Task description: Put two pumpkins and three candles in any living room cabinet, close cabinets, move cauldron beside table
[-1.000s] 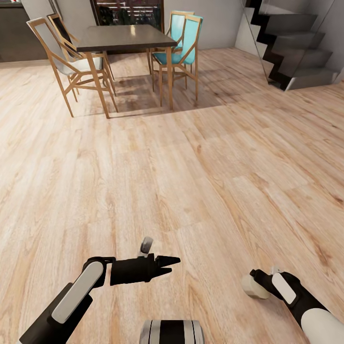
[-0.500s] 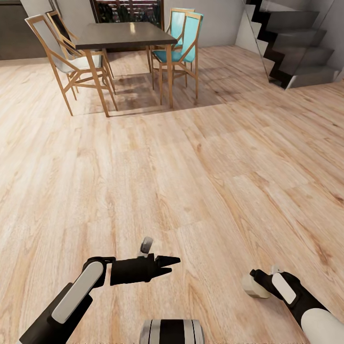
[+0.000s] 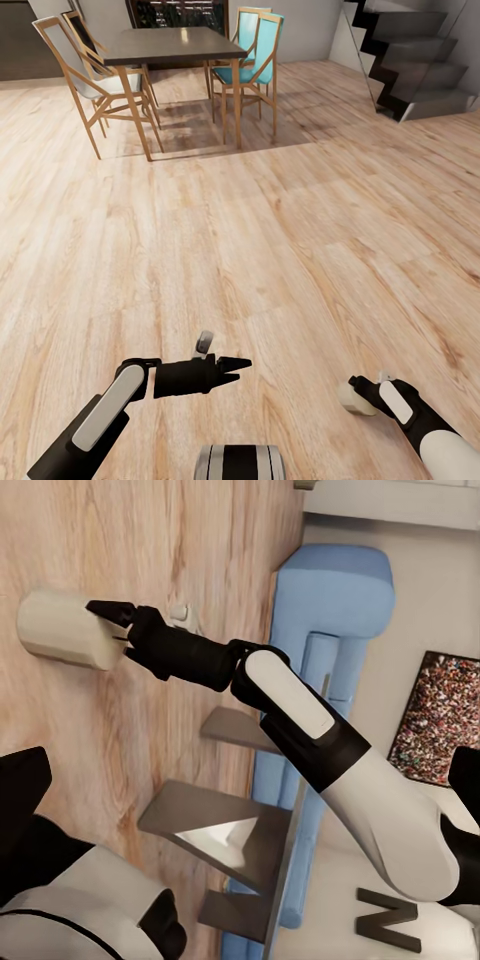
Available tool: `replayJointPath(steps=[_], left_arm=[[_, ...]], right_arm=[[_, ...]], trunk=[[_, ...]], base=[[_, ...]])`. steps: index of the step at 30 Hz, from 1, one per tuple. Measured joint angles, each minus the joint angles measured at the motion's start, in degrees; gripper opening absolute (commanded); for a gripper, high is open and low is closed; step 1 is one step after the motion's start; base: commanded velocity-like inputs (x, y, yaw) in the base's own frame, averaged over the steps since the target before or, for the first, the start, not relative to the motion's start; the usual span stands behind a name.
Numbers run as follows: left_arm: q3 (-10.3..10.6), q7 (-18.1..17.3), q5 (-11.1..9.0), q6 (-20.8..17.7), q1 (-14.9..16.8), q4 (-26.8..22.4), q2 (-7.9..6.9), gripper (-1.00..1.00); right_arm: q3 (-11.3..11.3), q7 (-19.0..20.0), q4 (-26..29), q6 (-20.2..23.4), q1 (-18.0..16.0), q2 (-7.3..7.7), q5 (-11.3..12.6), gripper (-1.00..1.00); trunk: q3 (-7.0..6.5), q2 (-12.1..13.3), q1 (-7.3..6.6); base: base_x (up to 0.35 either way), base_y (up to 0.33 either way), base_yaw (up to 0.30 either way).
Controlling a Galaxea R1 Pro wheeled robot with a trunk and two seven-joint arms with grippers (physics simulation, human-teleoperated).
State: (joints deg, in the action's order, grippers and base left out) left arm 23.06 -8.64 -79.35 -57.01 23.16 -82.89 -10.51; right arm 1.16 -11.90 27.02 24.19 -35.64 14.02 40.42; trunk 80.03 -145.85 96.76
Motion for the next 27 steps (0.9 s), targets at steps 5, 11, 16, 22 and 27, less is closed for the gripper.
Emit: replayJointPath(steps=[5,11,16,22,27], left_arm=[[0.0,0.0,0.0,0.0,0.0,0.1,0.00,1.00],[0.0,0.0,0.0,0.0,0.0,0.1,0.00,1.00],[0.0,0.0,0.0,0.0,0.0,0.1,0.00,1.00],[0.0,0.0,-0.1,0.0,0.0,0.3,0.00,1.00],[-0.1,0.0,-0.2,0.0,0.0,0.3,-0.02,1.00]], right_arm=[[0.0,0.0,0.0,0.0,0.0,-0.03,-0.1,1.00],[0.0,0.0,0.0,0.1,0.0,-0.04,-0.1,-1.00],[0.0,0.0,0.0,0.1,0.0,-0.04,-0.1,-1.00],[0.0,0.0,0.0,0.1,0.0,-0.04,-0.1,-1.00],[0.0,0.0,0.0,0.1,0.0,-0.04,-0.1,-1.00]], trunk=[[0.23,0.0,0.02],[0.23,0.0,0.02],[0.23,0.0,0.02],[0.23,0.0,0.02],[0.23,0.0,0.02]], base=[[0.000,0.000,0.000],[0.000,0.000,0.000],[0.000,0.000,0.000],[0.000,0.000,0.000],[0.000,0.000,0.000]])
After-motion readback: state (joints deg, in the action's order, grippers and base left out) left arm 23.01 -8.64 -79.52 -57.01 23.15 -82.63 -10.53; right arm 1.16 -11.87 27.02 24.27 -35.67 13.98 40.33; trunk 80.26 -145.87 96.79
